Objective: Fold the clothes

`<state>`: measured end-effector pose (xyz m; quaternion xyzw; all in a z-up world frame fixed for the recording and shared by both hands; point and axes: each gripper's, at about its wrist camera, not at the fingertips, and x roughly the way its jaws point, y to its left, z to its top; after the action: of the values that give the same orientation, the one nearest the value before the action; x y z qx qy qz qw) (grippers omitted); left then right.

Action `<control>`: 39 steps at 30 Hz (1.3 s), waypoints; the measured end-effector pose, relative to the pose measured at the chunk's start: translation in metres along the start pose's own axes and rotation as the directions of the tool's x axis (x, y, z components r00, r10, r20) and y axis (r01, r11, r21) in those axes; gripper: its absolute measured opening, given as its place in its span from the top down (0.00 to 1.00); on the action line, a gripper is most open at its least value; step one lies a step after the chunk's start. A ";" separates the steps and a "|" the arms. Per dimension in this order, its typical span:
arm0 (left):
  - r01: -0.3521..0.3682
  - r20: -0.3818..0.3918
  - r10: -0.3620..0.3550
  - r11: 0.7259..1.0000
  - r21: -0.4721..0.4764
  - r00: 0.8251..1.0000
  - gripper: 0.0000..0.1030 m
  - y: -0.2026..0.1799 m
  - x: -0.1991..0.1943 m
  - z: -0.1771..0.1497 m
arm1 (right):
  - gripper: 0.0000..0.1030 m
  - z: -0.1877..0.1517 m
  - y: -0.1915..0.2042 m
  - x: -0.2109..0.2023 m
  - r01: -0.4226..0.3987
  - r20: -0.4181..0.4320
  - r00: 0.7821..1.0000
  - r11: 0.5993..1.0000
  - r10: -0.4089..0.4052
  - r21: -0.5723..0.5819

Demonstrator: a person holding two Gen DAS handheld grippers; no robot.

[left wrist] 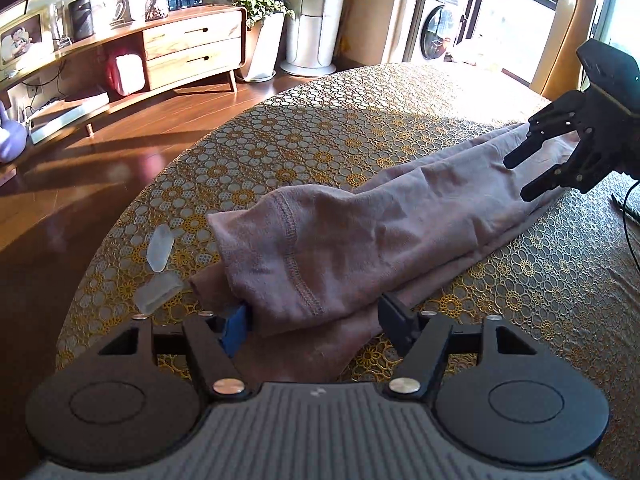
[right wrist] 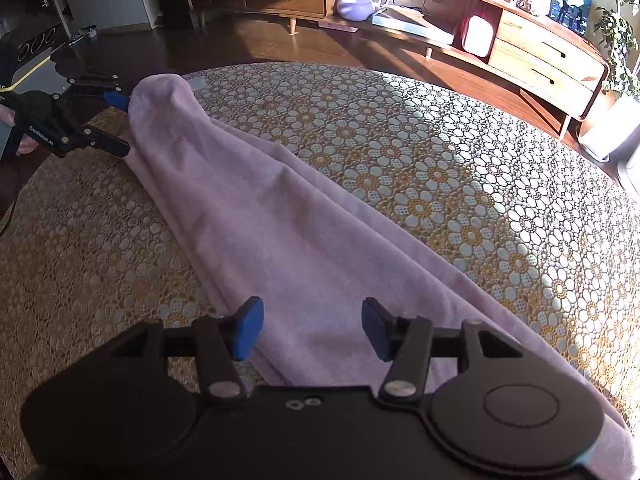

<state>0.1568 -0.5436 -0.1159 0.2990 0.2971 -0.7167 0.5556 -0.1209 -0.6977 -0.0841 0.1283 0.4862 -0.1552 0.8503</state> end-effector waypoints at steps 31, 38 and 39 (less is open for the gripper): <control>0.018 0.041 -0.017 1.000 -0.010 0.999 0.72 0.018 -0.013 -0.008 | 0.00 0.007 0.010 0.029 -0.029 -0.035 0.999 1.000 0.029 0.005; 0.068 0.036 -0.063 0.986 -0.152 0.997 0.87 0.030 -0.006 -0.012 | 0.00 0.007 0.010 0.030 -0.030 -0.029 0.999 1.000 0.030 0.006; 0.086 0.047 -0.079 0.979 -0.186 0.996 0.90 0.033 -0.008 -0.013 | 0.00 0.006 0.010 0.030 -0.031 -0.028 0.999 1.000 0.031 0.005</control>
<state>0.1918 -0.5358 -0.1209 0.2186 0.3647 -0.7136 0.5568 -0.0979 -0.6948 -0.1061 0.1400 0.4956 -0.1415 0.8455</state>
